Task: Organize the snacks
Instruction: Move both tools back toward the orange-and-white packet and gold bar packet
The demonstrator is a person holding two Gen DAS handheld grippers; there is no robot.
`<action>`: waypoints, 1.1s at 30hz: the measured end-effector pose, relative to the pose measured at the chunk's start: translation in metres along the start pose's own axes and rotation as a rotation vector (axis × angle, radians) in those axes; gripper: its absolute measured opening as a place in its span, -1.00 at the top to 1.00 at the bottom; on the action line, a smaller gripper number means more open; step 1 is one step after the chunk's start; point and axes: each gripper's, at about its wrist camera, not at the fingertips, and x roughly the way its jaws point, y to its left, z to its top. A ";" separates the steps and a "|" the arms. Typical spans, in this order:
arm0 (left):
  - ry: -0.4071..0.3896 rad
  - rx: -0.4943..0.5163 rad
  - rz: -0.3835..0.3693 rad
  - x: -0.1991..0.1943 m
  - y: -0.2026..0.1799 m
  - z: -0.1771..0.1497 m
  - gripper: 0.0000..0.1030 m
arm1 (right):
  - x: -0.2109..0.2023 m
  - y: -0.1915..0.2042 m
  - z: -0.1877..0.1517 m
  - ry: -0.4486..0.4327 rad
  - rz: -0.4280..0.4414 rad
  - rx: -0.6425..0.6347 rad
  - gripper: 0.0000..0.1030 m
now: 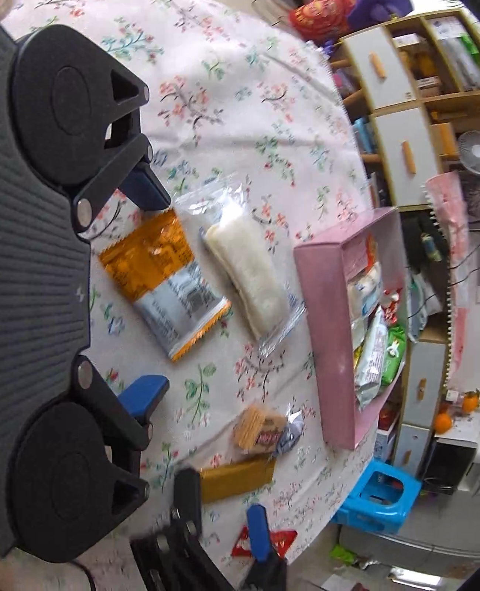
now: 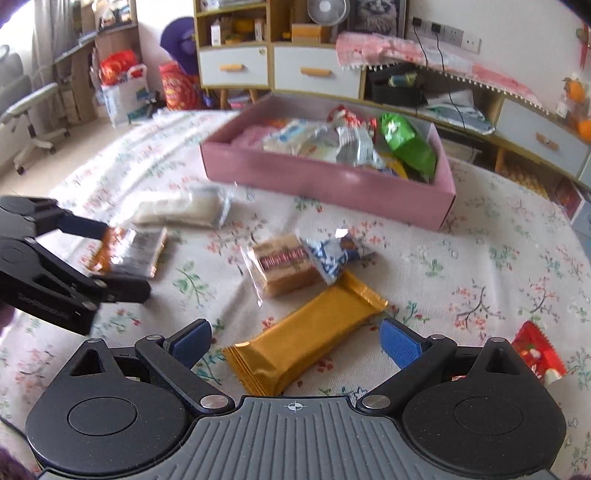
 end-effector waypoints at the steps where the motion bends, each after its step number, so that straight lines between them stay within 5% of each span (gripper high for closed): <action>1: 0.010 -0.001 -0.034 -0.002 -0.001 0.000 -0.76 | 0.002 -0.002 -0.002 0.012 0.000 0.003 -0.92; 6: 0.058 0.101 -0.161 -0.012 -0.019 -0.009 -0.77 | 0.003 -0.024 -0.011 0.032 0.003 0.031 -0.92; 11: 0.054 0.157 -0.100 -0.012 -0.024 -0.016 -0.83 | -0.004 -0.044 -0.021 0.019 0.009 0.044 -0.97; 22: -0.022 0.055 0.002 0.006 -0.020 0.003 -0.77 | 0.001 -0.024 -0.016 0.004 0.052 -0.005 -1.00; 33: -0.036 0.015 0.028 0.006 -0.020 0.008 -0.33 | 0.005 -0.026 -0.011 0.015 0.054 -0.004 -1.00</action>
